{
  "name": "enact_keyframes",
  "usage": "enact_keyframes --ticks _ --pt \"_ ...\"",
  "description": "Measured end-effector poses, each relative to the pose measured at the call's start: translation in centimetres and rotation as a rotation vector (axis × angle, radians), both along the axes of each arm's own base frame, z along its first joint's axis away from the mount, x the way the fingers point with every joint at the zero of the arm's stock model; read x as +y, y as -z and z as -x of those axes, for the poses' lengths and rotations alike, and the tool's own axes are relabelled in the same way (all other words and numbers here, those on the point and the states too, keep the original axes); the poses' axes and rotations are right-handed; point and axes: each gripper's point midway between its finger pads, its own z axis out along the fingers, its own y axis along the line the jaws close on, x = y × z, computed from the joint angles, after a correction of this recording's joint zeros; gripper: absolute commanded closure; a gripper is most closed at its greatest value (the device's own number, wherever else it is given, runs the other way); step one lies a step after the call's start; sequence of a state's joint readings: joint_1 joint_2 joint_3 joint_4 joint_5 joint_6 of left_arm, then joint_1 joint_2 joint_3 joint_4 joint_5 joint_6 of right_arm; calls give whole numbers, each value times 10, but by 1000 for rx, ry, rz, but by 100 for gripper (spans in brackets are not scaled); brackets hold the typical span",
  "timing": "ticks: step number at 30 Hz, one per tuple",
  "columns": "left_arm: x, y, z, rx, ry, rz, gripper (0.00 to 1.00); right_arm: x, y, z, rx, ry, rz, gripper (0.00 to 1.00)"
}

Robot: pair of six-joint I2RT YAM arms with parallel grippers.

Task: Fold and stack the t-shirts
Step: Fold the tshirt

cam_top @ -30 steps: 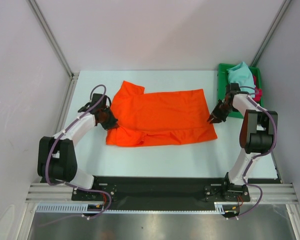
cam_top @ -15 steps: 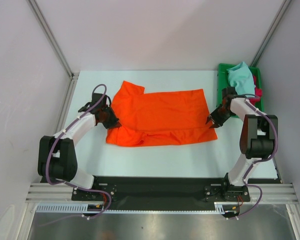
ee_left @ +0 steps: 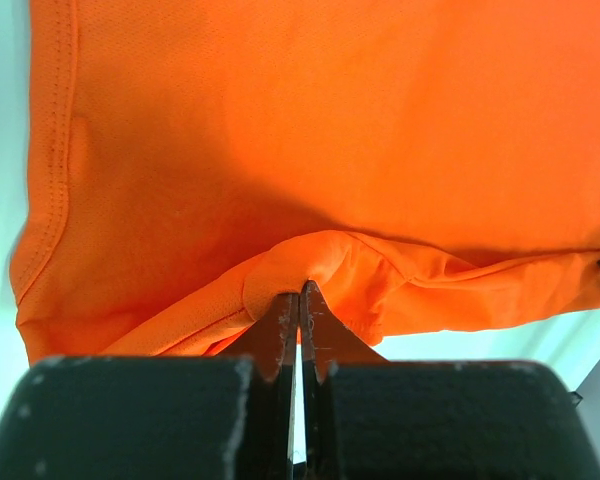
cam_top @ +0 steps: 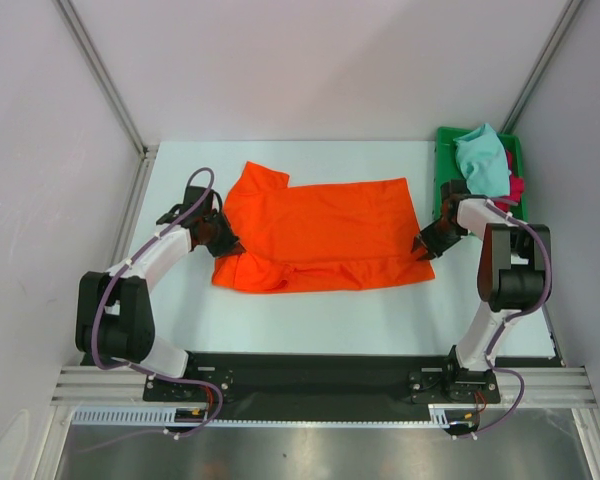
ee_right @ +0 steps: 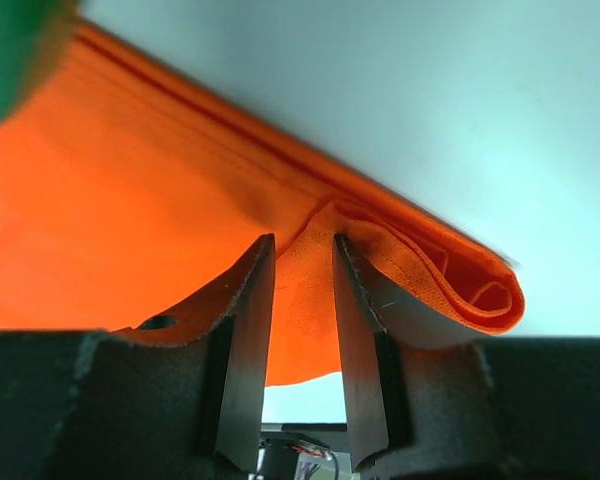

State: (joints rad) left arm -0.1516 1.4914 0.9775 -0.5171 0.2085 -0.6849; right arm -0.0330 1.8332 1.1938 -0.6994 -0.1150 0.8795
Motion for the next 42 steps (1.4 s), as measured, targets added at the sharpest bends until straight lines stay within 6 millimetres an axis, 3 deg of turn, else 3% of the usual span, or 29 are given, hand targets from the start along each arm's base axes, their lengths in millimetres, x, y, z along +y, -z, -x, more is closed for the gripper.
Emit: enact_keyframes --ticks 11,15,17,23,31,42 --pt "0 1 1 -3 19 -6 100 -1 9 7 34 32 23 79" --pt "1 1 1 -4 27 -11 100 -2 10 8 38 33 29 97" --pt "1 1 1 -4 28 -11 100 -2 10 8 38 33 29 100" --pt "2 2 3 1 33 -16 100 -1 6 9 30 28 40 100" --pt "3 0 5 0 32 -21 100 4 -27 8 -52 -30 63 100" --pt "19 1 0 -2 0 -49 100 6 -45 -18 -129 -102 84 100"
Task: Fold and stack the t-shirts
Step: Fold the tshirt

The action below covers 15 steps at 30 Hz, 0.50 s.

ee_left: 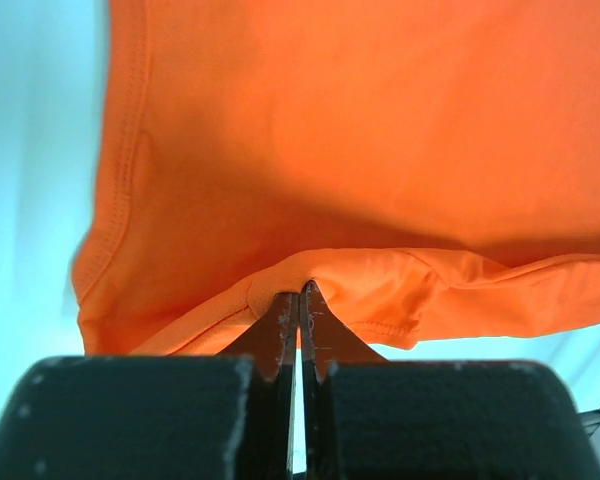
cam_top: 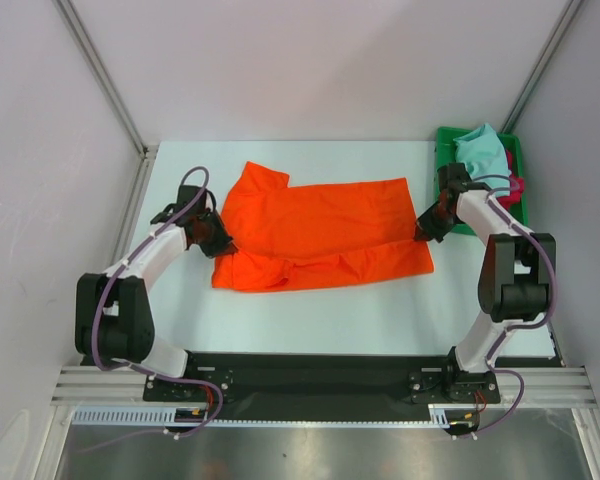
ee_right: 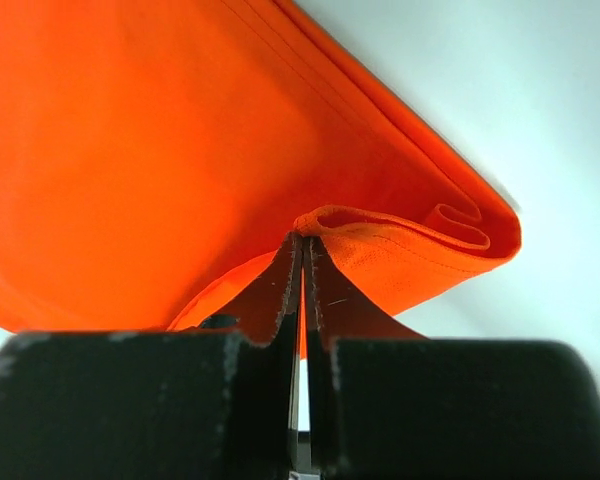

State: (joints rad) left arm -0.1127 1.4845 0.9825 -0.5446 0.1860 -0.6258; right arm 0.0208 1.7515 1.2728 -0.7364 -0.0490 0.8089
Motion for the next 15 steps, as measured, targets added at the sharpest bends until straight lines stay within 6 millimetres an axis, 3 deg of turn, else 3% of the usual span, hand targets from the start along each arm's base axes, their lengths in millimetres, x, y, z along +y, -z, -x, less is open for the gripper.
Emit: enact_keyframes --ticks 6,15 --pt "4 2 -7 5 -7 -5 100 -4 4 -11 -4 -15 11 100" --pt "3 16 -21 39 7 -15 100 -17 28 -12 51 0 16 100"
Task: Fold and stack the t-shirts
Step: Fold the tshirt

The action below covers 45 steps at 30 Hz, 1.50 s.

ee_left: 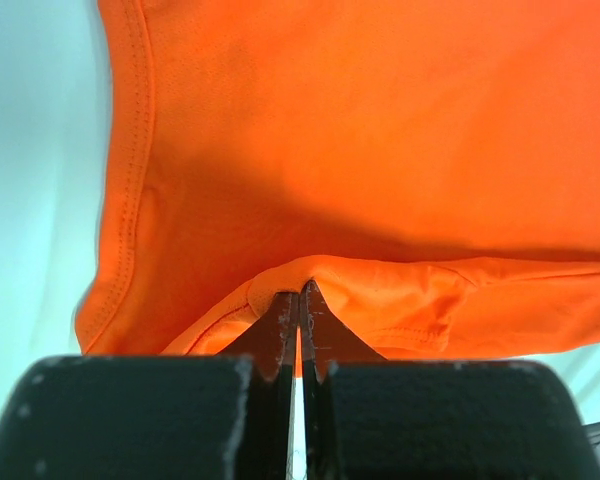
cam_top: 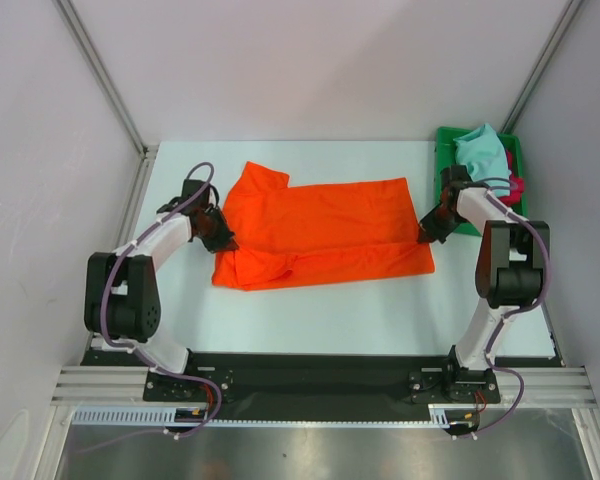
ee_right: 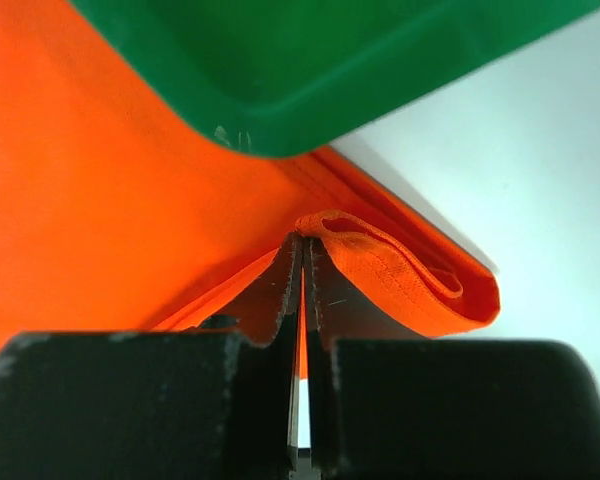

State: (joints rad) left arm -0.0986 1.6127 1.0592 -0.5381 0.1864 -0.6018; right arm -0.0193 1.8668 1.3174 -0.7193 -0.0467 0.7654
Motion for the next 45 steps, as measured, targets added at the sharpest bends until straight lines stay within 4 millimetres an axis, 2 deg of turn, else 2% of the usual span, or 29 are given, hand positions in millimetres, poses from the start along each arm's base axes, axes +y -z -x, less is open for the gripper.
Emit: enact_keyframes --ticks 9,14,28,33,40,42,43,44,45 --pt "11 11 -6 24 -25 -12 100 1 12 -3 16 -8 -8 100" --pt "17 16 -7 36 -37 -15 100 1 12 -12 7 -10 -12 100" --pt "18 26 -9 58 -34 -20 100 2 20 -24 13 -11 -16 100" --pt "19 28 -11 62 -36 -21 100 2 16 -32 -4 -12 -17 100" --pt "19 30 -11 64 -36 -21 100 2 18 -32 1 -20 -15 100" --pt "19 31 -11 65 -34 -21 93 1 18 -31 1 -26 -14 99" --pt "19 31 -11 64 -29 -24 88 1 18 -31 2 -31 -13 91" --pt "19 31 -11 64 -25 -26 74 2 18 -31 3 -34 -13 84" --pt "20 31 -11 62 -16 -34 68 2 18 -30 4 -47 -12 79"
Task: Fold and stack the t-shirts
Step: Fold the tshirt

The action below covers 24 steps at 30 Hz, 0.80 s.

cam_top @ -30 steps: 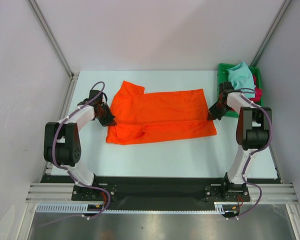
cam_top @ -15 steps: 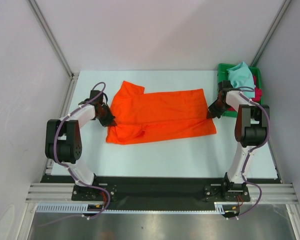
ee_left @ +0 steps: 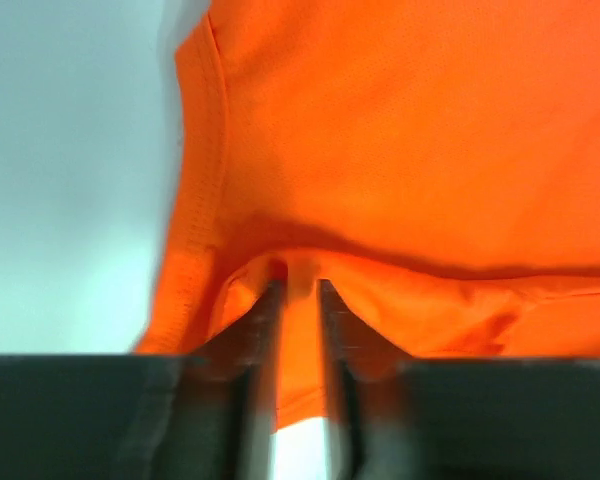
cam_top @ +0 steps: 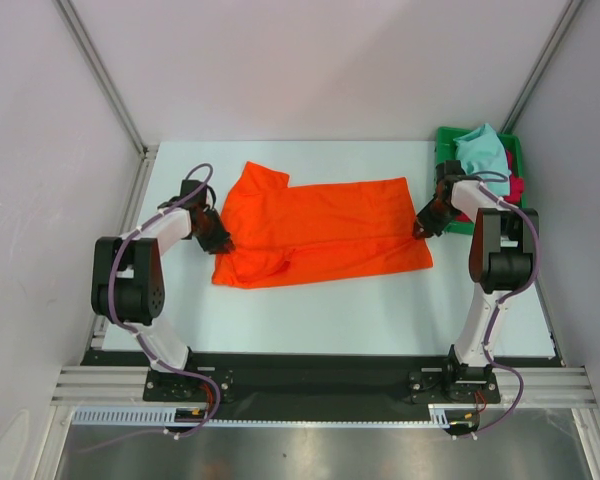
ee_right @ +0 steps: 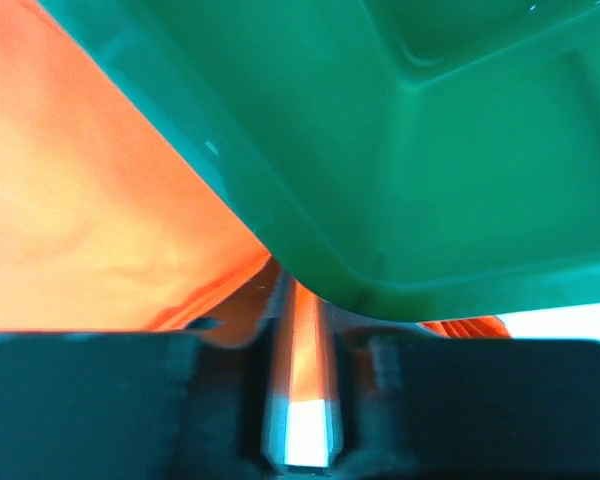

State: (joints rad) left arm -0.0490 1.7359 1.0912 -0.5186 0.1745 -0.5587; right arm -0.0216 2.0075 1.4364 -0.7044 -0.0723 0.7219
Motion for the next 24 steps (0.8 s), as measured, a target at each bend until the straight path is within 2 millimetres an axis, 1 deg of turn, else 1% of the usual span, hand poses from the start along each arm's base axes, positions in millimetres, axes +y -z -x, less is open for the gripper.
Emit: enact_keyframes --ticks 1,3,4,6,7,9,10,11,12,13,14,15,16,17,18,19,20,22,24 --pt "1 0 -1 -1 0 -7 60 0 0 0 1 -7 2 71" --pt "6 -3 -3 -13 7 -34 56 -1 -3 2 5 -34 12 65" --pt "9 -6 -4 -21 7 -51 52 -2 -5 1 5 -53 20 61" --pt "15 -15 -4 -45 5 -79 50 -4 -13 -1 -6 -93 41 57" --pt "17 -24 -4 -67 5 -89 50 -5 -19 -3 -17 -118 55 55" --pt "19 -43 -3 -114 7 -101 52 -4 -31 -3 -44 -162 78 54" --pt "17 -72 -2 -200 15 -84 64 6 -56 -1 -101 -230 91 59" --pt "13 -81 -1 -231 20 -66 66 13 -65 -1 -129 -257 88 65" --pt "8 -87 0 -261 32 -44 69 26 -76 -2 -171 -293 64 69" --pt "2 -89 5 -273 45 -20 73 41 -85 -2 -210 -327 36 82" --pt "-2 -87 10 -272 54 -5 75 58 -90 0 -239 -369 7 87" --pt "-9 -82 15 -263 67 18 76 75 -94 1 -263 -400 -30 90" --pt "-14 -77 19 -246 76 33 80 91 -93 4 -276 -435 -70 92" --pt "-18 -67 25 -217 80 47 80 102 -91 7 -280 -459 -104 92" --pt "-20 -57 31 -184 86 59 81 112 -84 13 -271 -483 -134 93" --pt "-21 -47 37 -149 85 63 81 116 -76 19 -253 -495 -154 93" --pt "-21 -37 42 -120 83 61 82 115 -67 25 -228 -496 -167 94" --pt "-17 -23 50 -74 72 56 83 104 -50 35 -179 -478 -173 94" --pt "-12 -13 56 -43 58 54 83 88 -37 43 -143 -447 -169 94"
